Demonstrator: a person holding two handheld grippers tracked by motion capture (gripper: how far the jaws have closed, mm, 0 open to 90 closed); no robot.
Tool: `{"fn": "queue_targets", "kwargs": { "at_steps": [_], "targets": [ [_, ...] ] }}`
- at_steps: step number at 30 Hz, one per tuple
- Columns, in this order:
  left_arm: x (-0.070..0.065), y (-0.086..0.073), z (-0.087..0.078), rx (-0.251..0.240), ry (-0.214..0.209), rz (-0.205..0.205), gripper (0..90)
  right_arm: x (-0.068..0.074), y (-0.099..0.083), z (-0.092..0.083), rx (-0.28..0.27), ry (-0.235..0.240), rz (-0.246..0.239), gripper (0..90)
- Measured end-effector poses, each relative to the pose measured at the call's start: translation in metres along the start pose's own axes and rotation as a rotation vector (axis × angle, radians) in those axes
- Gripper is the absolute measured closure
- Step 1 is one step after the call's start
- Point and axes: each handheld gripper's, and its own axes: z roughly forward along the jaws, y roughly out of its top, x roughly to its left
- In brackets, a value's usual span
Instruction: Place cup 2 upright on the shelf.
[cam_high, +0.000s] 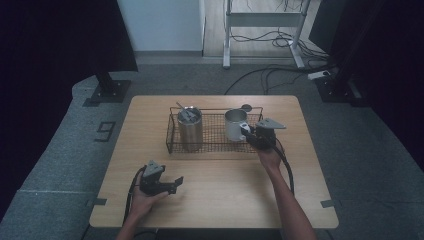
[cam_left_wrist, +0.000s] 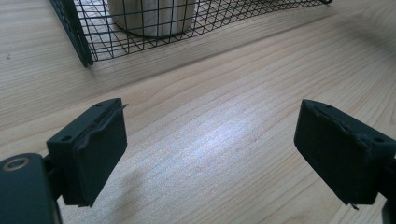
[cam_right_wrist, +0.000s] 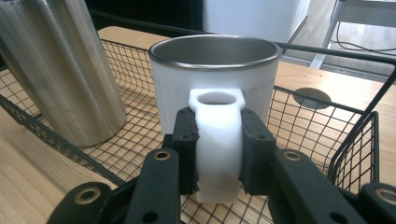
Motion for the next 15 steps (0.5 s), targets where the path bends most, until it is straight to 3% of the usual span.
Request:
{"fn": "queue_targets", "kwargs": {
  "at_steps": [15],
  "targets": [
    [0.0005,0.0001,-0.001,-0.003,0.001,-0.003,9.7,-0.0019,-0.0063,0.0049,0.033,0.008,-0.007,70.4]
  ]
}}
